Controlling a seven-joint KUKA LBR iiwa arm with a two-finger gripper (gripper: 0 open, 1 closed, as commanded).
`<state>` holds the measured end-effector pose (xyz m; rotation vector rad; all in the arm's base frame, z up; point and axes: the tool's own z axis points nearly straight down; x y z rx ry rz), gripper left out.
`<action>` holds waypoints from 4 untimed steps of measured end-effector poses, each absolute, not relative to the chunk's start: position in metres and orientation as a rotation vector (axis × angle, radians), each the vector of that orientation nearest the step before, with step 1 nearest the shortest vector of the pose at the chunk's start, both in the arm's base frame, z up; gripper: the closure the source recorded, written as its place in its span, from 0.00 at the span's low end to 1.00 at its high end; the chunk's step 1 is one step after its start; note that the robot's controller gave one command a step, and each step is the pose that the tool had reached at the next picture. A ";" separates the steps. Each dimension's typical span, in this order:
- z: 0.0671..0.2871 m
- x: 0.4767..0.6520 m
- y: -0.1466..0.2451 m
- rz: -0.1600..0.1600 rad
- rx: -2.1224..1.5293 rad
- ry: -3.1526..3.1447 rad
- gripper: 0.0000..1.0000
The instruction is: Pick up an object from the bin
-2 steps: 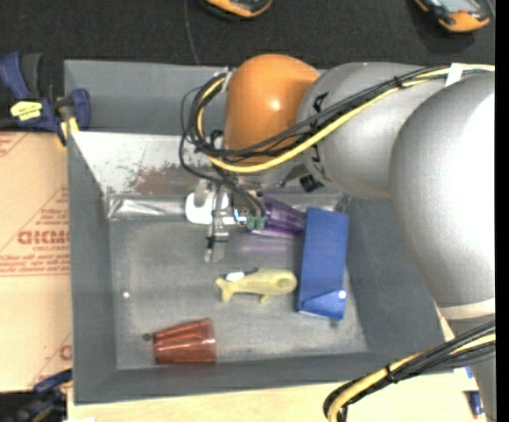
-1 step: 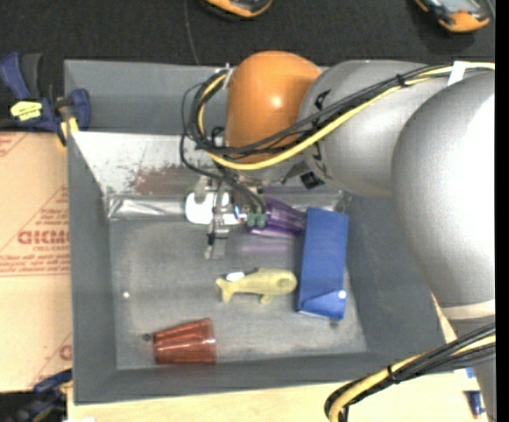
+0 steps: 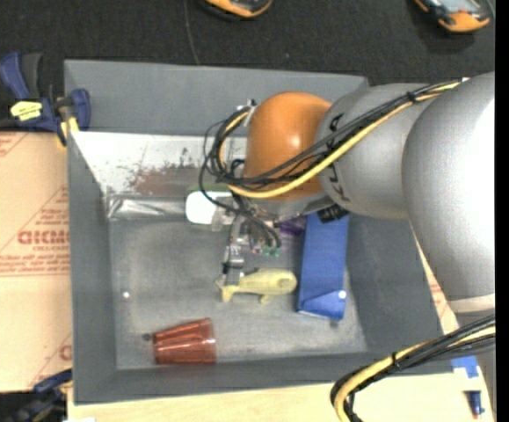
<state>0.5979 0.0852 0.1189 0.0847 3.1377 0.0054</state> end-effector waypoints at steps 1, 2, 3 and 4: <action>0.114 0.582 0.094 0.009 0.114 3.130 0.00; 0.165 0.576 0.047 0.006 0.263 3.129 0.00; 0.198 0.517 0.045 0.009 0.258 3.132 0.00; 0.149 0.503 0.009 0.008 0.389 3.107 0.00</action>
Offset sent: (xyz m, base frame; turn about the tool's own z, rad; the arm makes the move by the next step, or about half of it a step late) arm -0.0235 -0.0473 0.0564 0.1268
